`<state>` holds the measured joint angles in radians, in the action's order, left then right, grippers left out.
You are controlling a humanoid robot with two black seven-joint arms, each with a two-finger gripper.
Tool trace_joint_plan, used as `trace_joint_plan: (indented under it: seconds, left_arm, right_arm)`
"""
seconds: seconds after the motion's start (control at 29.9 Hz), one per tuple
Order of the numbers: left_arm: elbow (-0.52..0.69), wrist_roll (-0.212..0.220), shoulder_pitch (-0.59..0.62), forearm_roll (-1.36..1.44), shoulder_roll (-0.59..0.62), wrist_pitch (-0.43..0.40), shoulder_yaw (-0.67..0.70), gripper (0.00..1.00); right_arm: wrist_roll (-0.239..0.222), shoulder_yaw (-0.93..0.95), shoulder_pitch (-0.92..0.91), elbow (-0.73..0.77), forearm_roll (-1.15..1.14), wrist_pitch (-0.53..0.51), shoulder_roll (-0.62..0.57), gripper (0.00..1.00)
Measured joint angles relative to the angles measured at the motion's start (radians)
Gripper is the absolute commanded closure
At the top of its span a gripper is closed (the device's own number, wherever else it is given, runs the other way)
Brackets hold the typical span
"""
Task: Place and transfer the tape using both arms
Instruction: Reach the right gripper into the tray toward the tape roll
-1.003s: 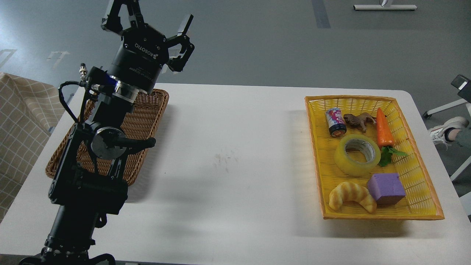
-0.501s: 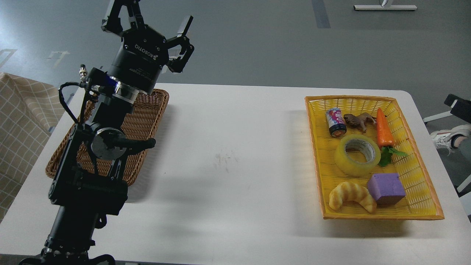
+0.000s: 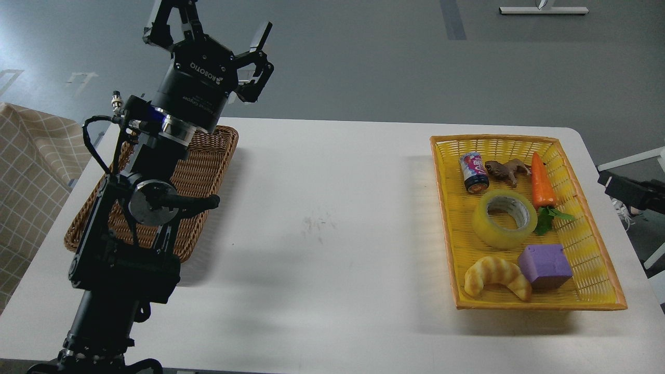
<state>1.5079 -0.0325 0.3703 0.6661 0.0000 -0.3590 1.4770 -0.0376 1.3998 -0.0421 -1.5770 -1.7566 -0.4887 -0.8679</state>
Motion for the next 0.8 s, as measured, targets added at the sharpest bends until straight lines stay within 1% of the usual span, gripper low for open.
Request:
trace_joint_plan:
  seconds: [0.1,0.2,0.37,0.47,0.5,0.63,0.8]
  left_arm:
    - [0.0,-0.001,-0.002,0.001,0.0,0.01,0.0,0.02]
    - [0.0,-0.001,-0.005,0.001,0.0,0.013,0.0,0.02]
    - [0.0,-0.001,-0.006,0.001,0.0,0.015,0.001,0.02]
    - [0.0,-0.001,-0.006,0.001,0.0,0.016,0.001,0.02]
    - [0.0,-0.001,-0.006,0.001,0.0,0.017,0.0,0.02]
    - [-0.001,0.0,-0.007,0.001,0.0,0.017,0.003,0.02]
    - [-0.003,0.0,-0.016,0.0,0.0,0.017,0.004,0.02]
  right_arm:
    - [-0.001,-0.056,-0.04,0.018,-0.028,0.0,0.025,0.06]
    - [-0.001,-0.086,-0.083,0.041,-0.078,0.0,0.071,0.07]
    - [-0.001,-0.096,-0.101,0.079,-0.145,0.0,0.158,0.1]
    - [-0.001,-0.107,-0.122,0.12,-0.179,0.0,0.196,0.26]
    - [-0.001,-0.123,-0.137,0.133,-0.193,0.0,0.209,0.27]
    - [-0.002,-0.178,-0.188,0.192,-0.224,0.0,0.239,0.26]
    - [-0.002,-0.196,-0.217,0.235,-0.227,0.0,0.262,0.26]
